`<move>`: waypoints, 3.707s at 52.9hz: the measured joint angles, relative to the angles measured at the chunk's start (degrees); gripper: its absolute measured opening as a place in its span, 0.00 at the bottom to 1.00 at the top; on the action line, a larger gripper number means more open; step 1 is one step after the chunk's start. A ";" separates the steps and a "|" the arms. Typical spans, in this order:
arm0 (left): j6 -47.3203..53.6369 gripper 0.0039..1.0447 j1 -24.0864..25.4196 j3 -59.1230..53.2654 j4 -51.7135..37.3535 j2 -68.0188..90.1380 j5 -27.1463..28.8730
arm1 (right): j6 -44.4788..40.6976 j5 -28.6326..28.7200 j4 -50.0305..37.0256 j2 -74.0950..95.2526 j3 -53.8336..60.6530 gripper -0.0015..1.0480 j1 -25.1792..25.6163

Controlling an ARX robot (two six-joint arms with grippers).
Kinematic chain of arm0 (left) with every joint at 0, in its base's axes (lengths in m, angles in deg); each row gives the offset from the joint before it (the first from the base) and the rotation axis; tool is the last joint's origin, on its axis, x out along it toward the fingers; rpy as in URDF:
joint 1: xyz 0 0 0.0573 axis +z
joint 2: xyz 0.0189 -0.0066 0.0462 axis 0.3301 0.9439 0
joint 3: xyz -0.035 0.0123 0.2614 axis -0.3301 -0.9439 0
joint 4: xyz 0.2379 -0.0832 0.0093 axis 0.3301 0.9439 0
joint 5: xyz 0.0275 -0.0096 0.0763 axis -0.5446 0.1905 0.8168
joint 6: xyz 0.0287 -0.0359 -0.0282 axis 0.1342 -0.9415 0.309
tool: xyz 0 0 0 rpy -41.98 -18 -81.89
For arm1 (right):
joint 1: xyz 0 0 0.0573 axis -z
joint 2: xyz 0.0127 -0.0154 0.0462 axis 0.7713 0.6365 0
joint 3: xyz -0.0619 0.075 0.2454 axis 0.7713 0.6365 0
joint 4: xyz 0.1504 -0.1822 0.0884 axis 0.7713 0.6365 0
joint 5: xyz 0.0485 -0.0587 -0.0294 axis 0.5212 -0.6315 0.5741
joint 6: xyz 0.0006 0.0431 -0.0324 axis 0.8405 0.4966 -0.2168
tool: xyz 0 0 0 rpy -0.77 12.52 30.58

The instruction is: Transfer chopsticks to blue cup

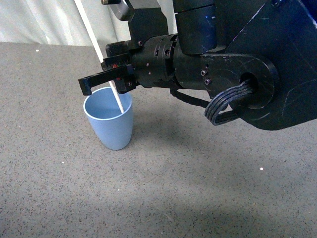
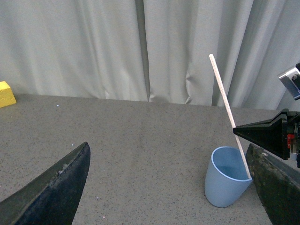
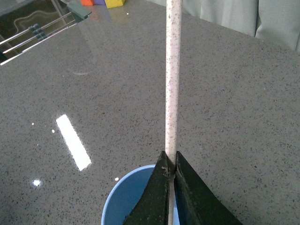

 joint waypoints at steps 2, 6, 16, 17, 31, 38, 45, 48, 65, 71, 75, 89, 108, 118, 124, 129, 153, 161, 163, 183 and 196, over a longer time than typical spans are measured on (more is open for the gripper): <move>0.00 0.94 0.00 0.00 0.00 0.00 0.02 | -0.22 0.02 0.02 0.00 0.20 0.10 0.00; -0.02 0.94 0.00 0.00 0.00 0.00 0.00 | -0.28 0.46 0.07 -0.02 0.66 0.24 0.00; -0.02 0.94 0.00 0.00 0.00 0.00 0.00 | -0.55 0.48 -0.07 -0.81 2.38 0.51 0.24; -0.02 0.94 0.00 0.02 0.00 0.00 0.00 | -0.55 0.42 -0.15 -0.90 2.51 0.52 0.28; -0.02 0.94 0.00 0.00 0.00 0.00 0.00 | 2.05 -7.63 -2.16 -9.18 9.09 0.93 4.13; -0.02 0.94 0.00 0.00 0.00 0.00 0.00 | 4.48 -12.90 -1.84 -15.30 14.75 0.91 8.37; 0.00 0.94 0.00 0.00 0.00 0.00 0.00 | 5.25 -18.01 0.33 -21.97 20.92 0.91 12.72; -0.02 0.94 0.00 0.00 0.00 0.00 0.00 | 5.22 -21.09 1.86 -25.14 23.43 0.91 14.67; 0.00 0.94 0.00 0.00 0.00 0.00 0.00 | -1.09 -38.47 11.69 -51.30 38.69 0.91 20.85; 0.00 0.94 0.00 0.00 0.00 -0.02 0.00 | -2.62 -31.95 -3.63 -60.19 49.40 0.73 24.06; 0.00 0.94 0.00 0.02 0.00 0.02 0.00 | -3.08 -30.58 0.37 -72.50 54.07 0.56 25.42; 0.00 0.94 0.00 0.00 0.00 0.00 0.00 | -3.41 -23.37 7.10 -84.80 57.75 0.09 31.36; 0.00 0.94 0.00 0.00 0.00 0.00 0.00 | -3.50 -22.69 14.23 -95.93 60.50 0.01 33.48; 0.00 0.94 0.00 0.00 0.00 0.00 -0.02 | -3.50 -22.67 19.26 -101.00 60.50 0.01 33.48; 0.00 0.94 0.00 0.00 0.00 0.00 0.00 | -3.50 -22.67 21.29 -103.23 60.50 0.01 33.48; 0.00 0.94 0.00 0.00 0.00 0.00 0.00 | -3.50 -22.64 23.56 -105.48 60.50 0.01 33.48; -0.02 0.94 0.00 0.00 0.00 0.02 0.02 | -3.54 -22.53 39.30 -120.13 60.46 0.01 33.48; -0.02 0.94 0.00 0.00 0.00 0.00 0.00 | -3.54 -22.51 39.56 -121.11 60.46 0.01 33.48; -0.02 0.94 0.00 0.00 0.00 0.00 -0.02 | -3.63 -22.51 39.58 -121.11 60.46 0.07 33.48; -0.02 0.94 0.00 0.00 0.00 0.00 0.00 | -3.63 -22.51 39.58 -121.15 60.46 0.66 33.48; 0.00 0.94 0.00 0.00 0.00 0.00 0.00 | -3.58 -22.51 39.58 -121.15 60.46 0.91 33.48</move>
